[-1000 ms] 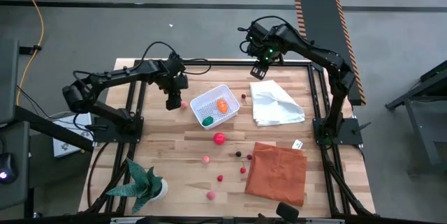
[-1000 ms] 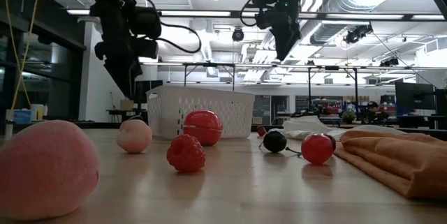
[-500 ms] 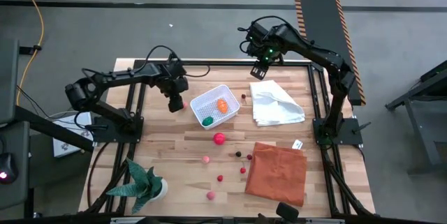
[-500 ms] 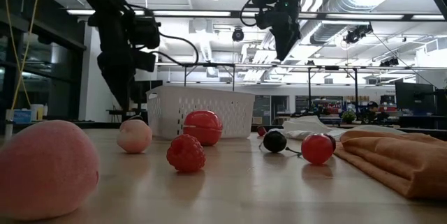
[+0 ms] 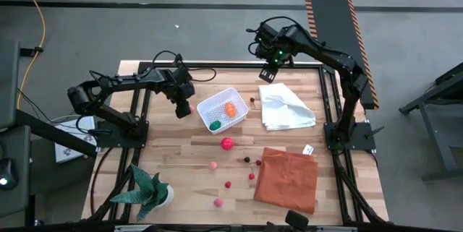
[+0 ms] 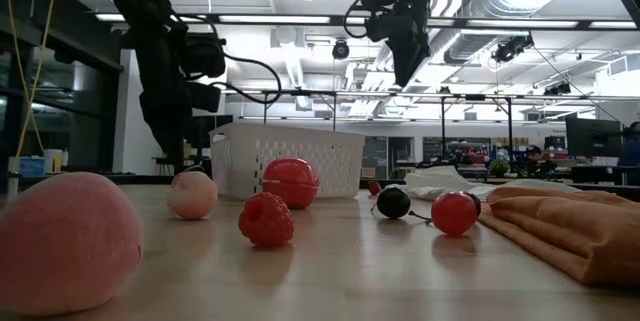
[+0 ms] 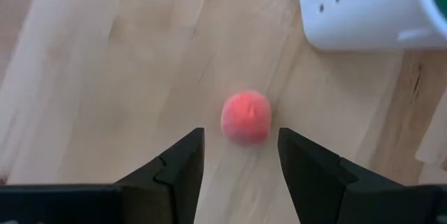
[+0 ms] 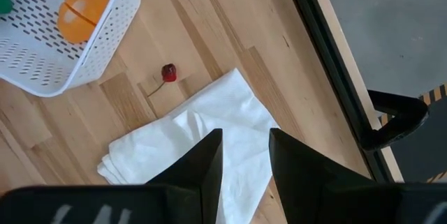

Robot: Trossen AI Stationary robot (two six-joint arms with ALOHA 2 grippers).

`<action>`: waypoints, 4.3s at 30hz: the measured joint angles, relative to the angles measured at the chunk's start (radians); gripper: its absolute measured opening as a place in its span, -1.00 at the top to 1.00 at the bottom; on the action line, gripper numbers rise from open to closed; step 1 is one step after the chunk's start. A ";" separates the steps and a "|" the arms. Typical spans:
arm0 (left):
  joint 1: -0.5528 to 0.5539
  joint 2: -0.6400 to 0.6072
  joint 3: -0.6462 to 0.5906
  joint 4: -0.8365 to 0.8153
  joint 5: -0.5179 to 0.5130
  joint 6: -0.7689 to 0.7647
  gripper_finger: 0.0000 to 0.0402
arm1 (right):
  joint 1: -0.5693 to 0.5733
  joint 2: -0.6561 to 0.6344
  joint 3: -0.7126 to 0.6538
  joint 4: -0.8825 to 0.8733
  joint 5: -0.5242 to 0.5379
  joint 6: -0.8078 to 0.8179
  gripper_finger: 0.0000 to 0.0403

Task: Pick and placing Produce into tupperware
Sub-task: Put the top apricot in the basket

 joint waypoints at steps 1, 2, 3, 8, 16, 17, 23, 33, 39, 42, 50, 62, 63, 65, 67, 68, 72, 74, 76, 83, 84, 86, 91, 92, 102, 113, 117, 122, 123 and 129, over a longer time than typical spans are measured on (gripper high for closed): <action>0.000 0.000 -0.001 0.008 0.002 0.000 0.15 | 0.000 0.000 0.000 0.000 0.000 0.000 0.46; 0.000 0.000 -0.001 0.013 0.006 0.002 0.15 | 0.000 0.000 0.000 0.000 0.000 0.000 0.46; 0.000 0.000 -0.001 0.019 0.008 0.002 0.15 | 0.000 0.000 0.000 0.000 0.000 0.000 0.46; 0.000 0.000 -0.002 0.030 0.008 0.013 0.15 | 0.000 0.000 0.000 0.000 0.000 0.003 0.46; 0.000 0.000 -0.002 0.054 0.026 0.029 0.15 | 0.000 0.000 0.000 0.007 0.000 0.001 0.46; 0.000 0.000 -0.002 0.055 0.026 0.032 0.15 | 0.000 0.000 0.000 0.008 0.000 0.000 0.46; 0.000 0.000 -0.002 0.076 0.054 0.052 0.15 | 0.000 0.000 0.000 0.020 0.000 -0.001 0.46; 0.000 0.012 -0.002 0.074 0.054 0.058 0.15 | 0.000 0.000 0.000 0.027 -0.011 -0.004 0.46; 0.000 0.044 -0.001 0.077 0.049 0.048 0.15 | 0.000 0.000 0.000 0.027 -0.011 -0.008 0.46; 0.000 0.045 -0.002 0.076 0.048 0.048 0.15 | 0.000 0.000 0.000 0.030 -0.011 -0.008 0.46; 0.000 0.045 -0.002 0.067 0.045 0.076 0.15 | 0.000 0.000 0.000 0.031 -0.011 -0.008 0.46; 0.000 0.085 -0.001 0.041 0.041 0.095 0.15 | 0.000 0.000 0.000 0.039 -0.011 -0.007 0.46; 0.000 0.086 -0.001 0.044 0.041 0.091 0.15 | 0.000 0.000 0.000 0.039 -0.011 -0.005 0.46; 0.000 0.091 -0.001 0.049 0.041 0.084 0.15 | 0.000 0.000 0.000 0.039 -0.011 -0.005 0.46; 0.000 0.092 -0.001 0.046 0.040 0.084 0.15 | 0.000 0.000 0.000 0.039 -0.011 -0.005 0.46; 0.000 0.092 -0.001 0.050 0.037 0.084 0.15 | 0.000 0.000 0.000 0.039 -0.011 -0.005 0.46; 0.000 0.094 -0.001 0.050 0.032 0.084 0.15 | 0.000 0.000 0.000 0.042 -0.011 -0.005 0.46; 0.000 0.100 -0.001 0.051 0.030 0.084 0.15 | 0.000 0.000 0.000 0.045 -0.011 -0.005 0.46; 0.000 0.109 -0.001 0.053 0.026 0.077 0.15 | 0.000 0.000 0.000 0.045 -0.011 -0.005 0.46; 0.000 0.123 -0.001 0.056 0.026 0.047 0.15 | 0.000 0.000 0.000 0.047 -0.011 -0.005 0.46; 0.000 0.123 -0.001 0.056 0.026 0.048 0.15 | 0.000 0.000 0.000 0.048 -0.011 -0.004 0.46; 0.000 0.123 -0.001 0.059 0.026 0.047 0.15 | 0.000 0.000 0.000 0.051 -0.011 -0.005 0.46; 0.000 0.123 -0.001 0.079 0.032 0.023 0.15 | 0.000 0.000 0.000 0.053 -0.012 -0.004 0.46; 0.000 0.123 -0.001 0.082 0.033 0.022 0.15 | 0.000 0.000 0.000 0.053 -0.012 -0.004 0.46; 0.000 0.123 -0.001 0.079 0.033 0.023 0.15 | 0.000 0.000 0.000 0.053 -0.012 -0.005 0.46; 0.000 0.123 -0.001 0.079 0.030 0.023 0.22 | 0.000 0.000 0.000 0.054 -0.012 -0.006 0.46; 0.000 0.123 -0.001 0.078 0.030 0.023 0.33 | 0.000 0.000 0.000 0.055 -0.012 -0.007 0.46; 0.000 0.123 -0.001 0.074 0.031 0.023 0.42 | 0.000 0.000 0.000 0.055 -0.012 -0.006 0.46; 0.000 0.123 -0.001 0.073 0.031 0.023 0.43 | 0.000 0.000 0.000 0.055 -0.012 -0.006 0.46; 0.000 0.123 -0.001 0.071 0.031 0.012 0.41 | 0.000 0.000 0.000 0.055 -0.011 -0.005 0.46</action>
